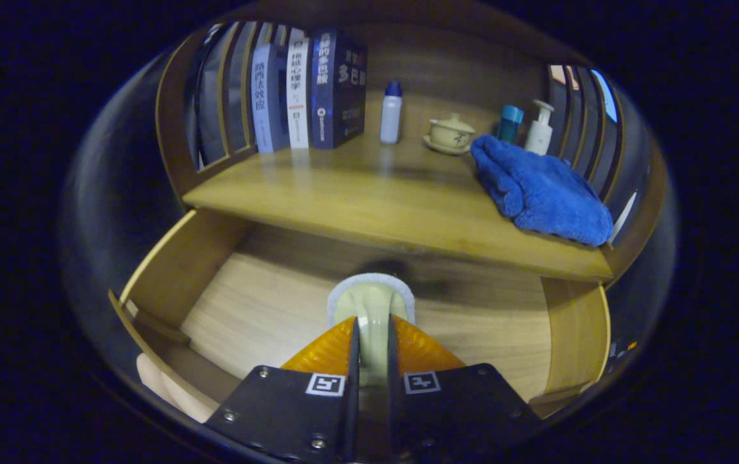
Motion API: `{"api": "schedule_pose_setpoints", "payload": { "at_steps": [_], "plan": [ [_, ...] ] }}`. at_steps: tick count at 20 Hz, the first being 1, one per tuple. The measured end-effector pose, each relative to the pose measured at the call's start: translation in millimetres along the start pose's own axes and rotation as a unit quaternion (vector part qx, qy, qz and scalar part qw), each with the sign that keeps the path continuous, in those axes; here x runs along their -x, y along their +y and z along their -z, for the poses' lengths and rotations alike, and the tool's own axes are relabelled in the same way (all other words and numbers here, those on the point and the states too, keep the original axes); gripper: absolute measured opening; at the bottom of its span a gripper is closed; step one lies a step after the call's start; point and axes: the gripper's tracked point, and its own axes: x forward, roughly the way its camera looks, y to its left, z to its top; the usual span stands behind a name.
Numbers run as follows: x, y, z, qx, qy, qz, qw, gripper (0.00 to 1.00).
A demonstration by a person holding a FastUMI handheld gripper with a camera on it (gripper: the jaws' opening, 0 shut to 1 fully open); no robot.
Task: Pull open the drawer, take out the items inside it, and place them on the countertop above the cabinet.
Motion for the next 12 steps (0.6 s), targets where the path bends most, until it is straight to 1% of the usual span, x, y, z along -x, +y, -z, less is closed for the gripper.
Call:
{"api": "schedule_pose_setpoints", "payload": {
  "at_steps": [5, 12],
  "plan": [
    [30, 4, -35, -0.013, -0.049, -0.009, 0.999, 0.19],
    [51, 14, -69, -0.021, -0.090, -0.024, 0.995, 0.19]
  ]
}}
